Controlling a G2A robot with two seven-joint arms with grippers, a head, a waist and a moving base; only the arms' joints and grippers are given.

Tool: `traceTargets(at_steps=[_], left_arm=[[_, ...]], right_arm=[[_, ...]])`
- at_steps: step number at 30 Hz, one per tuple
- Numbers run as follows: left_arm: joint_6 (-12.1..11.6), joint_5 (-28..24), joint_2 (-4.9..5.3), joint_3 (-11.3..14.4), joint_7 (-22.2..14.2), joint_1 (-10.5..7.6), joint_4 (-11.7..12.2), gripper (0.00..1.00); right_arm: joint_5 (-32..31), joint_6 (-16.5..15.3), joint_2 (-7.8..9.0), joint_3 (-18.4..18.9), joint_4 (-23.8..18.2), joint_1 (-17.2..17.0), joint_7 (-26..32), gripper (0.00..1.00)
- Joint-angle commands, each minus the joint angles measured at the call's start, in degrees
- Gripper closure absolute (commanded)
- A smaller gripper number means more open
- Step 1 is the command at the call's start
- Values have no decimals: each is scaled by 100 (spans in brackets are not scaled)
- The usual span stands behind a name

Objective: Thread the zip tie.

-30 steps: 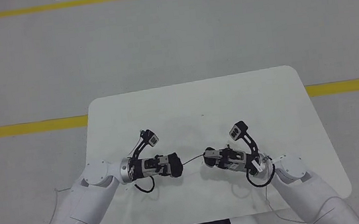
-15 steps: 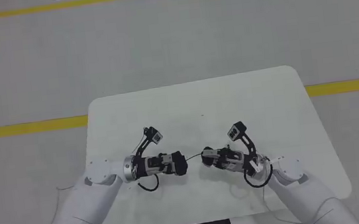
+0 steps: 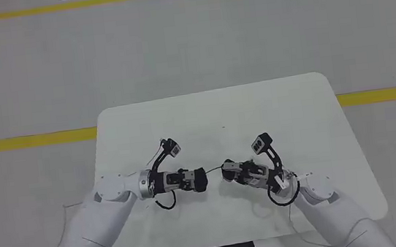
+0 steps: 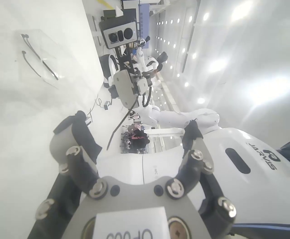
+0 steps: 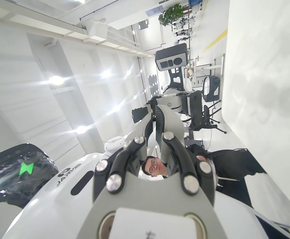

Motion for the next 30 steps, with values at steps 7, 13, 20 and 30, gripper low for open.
traceTargets(at_steps=[7, 13, 20, 30], left_arm=[[0, -352, -57, -102, -319, 12, 154, 0], [0, -316, -93, -127, -511, -42, 220, 0], [0, -309, -91, -69, -301, -2, 193, 0], [0, -548, -121, 54, -505, -91, 315, 0]], right_arm=[[269, 81, -7, -25, 89, 18, 279, 100], [306, 105, -8, -33, 108, 36, 358, 100], [322, 187, -20, -57, 79, 39, 223, 100], [463, 208, -42, -117, 122, 61, 285, 100]])
